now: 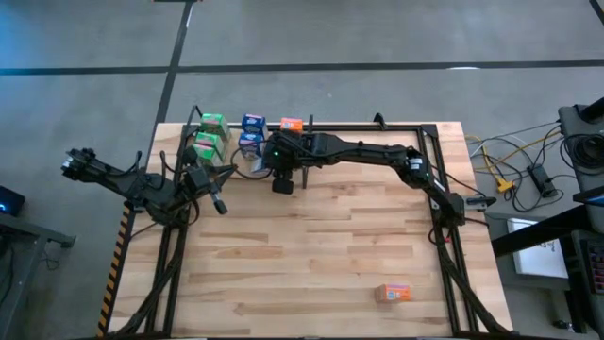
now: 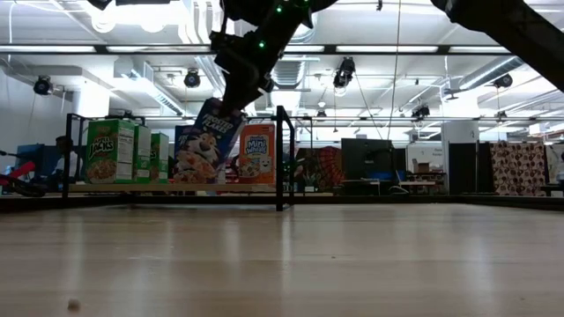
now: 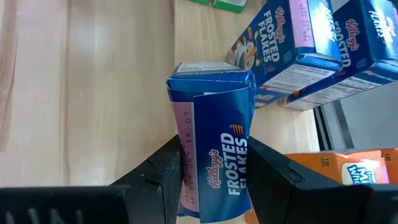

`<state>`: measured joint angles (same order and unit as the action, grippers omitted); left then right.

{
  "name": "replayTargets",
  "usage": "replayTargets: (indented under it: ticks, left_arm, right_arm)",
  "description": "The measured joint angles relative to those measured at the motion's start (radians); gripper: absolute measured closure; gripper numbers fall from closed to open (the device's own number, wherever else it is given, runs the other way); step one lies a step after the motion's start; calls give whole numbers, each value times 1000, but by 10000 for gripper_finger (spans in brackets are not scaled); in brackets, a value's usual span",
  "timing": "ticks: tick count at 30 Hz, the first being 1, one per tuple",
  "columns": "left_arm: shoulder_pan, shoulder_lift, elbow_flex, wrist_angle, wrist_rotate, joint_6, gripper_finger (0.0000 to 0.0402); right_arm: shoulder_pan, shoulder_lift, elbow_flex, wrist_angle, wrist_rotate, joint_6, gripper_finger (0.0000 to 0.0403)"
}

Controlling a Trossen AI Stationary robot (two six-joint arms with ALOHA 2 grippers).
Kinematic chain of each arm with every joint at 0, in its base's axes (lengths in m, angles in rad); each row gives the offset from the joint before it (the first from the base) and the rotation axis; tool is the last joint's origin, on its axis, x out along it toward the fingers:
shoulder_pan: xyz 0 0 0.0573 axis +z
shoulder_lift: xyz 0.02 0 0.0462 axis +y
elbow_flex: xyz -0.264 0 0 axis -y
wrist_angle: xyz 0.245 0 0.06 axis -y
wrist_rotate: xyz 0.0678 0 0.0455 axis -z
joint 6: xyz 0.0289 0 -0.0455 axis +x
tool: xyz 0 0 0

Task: Stack cereal on shelf
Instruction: Put the blue cereal box on the shelf aligned with the blue cereal boxes

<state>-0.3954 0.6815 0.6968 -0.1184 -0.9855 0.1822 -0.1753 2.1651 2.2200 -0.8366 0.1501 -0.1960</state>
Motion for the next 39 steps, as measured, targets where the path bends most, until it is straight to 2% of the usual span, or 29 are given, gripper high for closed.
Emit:
replayTargets:
  ticks: [17, 30, 39]
  left_arm:
    - [0, 0, 0, 3, 0, 1, 401]
    - [0, 0, 0, 5, 0, 4, 401]
    - [0, 1, 0, 5, 0, 4, 401]
  right_arm:
    - [0, -1, -2, 16, 0, -32, 259]
    - [0, -1, -2, 66, 0, -23, 211]
    - [0, -2, -2, 80, 0, -22, 206]
